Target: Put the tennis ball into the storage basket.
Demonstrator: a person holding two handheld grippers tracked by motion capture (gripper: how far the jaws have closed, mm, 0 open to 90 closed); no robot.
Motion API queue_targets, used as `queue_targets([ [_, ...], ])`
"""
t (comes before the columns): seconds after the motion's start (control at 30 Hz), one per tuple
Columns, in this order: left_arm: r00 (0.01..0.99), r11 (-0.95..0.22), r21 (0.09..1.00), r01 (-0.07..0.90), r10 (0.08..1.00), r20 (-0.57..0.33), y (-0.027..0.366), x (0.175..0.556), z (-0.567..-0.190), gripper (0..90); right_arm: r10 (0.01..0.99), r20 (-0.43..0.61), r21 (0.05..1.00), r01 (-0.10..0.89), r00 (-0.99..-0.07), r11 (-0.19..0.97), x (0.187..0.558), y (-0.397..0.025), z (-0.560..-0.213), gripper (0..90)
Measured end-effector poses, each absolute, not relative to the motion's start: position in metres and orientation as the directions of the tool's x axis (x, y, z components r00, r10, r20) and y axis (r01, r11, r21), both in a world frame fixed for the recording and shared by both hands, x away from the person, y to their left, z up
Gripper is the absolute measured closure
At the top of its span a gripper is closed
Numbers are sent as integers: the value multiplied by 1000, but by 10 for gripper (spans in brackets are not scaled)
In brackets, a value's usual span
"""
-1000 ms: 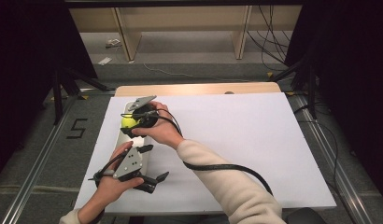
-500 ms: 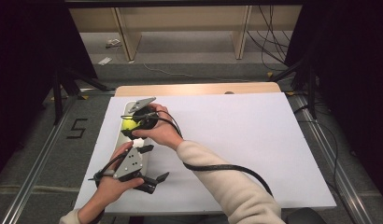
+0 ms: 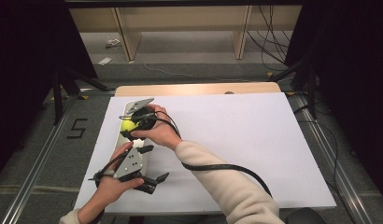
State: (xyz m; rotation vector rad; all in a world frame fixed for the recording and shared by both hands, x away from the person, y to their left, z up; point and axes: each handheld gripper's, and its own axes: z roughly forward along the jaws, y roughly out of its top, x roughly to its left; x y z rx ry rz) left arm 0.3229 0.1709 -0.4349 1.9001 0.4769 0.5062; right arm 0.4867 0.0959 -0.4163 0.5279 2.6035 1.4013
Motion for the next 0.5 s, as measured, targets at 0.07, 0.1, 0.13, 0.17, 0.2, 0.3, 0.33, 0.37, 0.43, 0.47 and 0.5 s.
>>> queue_targets([
  [0.07,831,-358,929,93,543,125,171,323,-435,6,368,45,830,239,-929,503,487,96,-417,259],
  [0.1,831,-358,929,93,542,126,171,323,-435,6,367,44,830,239,-929,504,487,96,-417,259],
  [0.13,831,-359,929,94,542,126,171,323,-435,6,369,47,828,243,-928,505,487,96,-417,259],
  [0.17,831,-359,929,94,542,126,171,323,-435,6,369,50,827,245,-928,506,487,96,-418,259],
  [0.2,831,-360,928,94,541,126,171,323,-435,6,369,51,826,246,-928,507,487,96,-418,259],
  [0.3,831,-359,929,94,541,125,171,323,-435,6,368,50,824,246,-929,510,487,97,-419,259],
  [0.33,831,-360,928,94,541,126,171,323,-435,6,367,50,824,246,-929,510,487,98,-420,258],
  [0.37,832,-360,928,94,541,126,171,323,-435,6,367,50,824,246,-929,511,487,98,-420,258],
  [0.43,832,-360,928,94,541,126,171,323,-435,6,366,56,822,251,-929,511,486,99,-420,258],
  [0.47,832,-361,928,94,540,126,171,323,-435,6,365,52,823,247,-930,512,486,99,-421,258],
  [0.5,832,-360,928,94,540,125,171,323,-435,6,362,51,821,245,-931,515,486,99,-421,258],
])
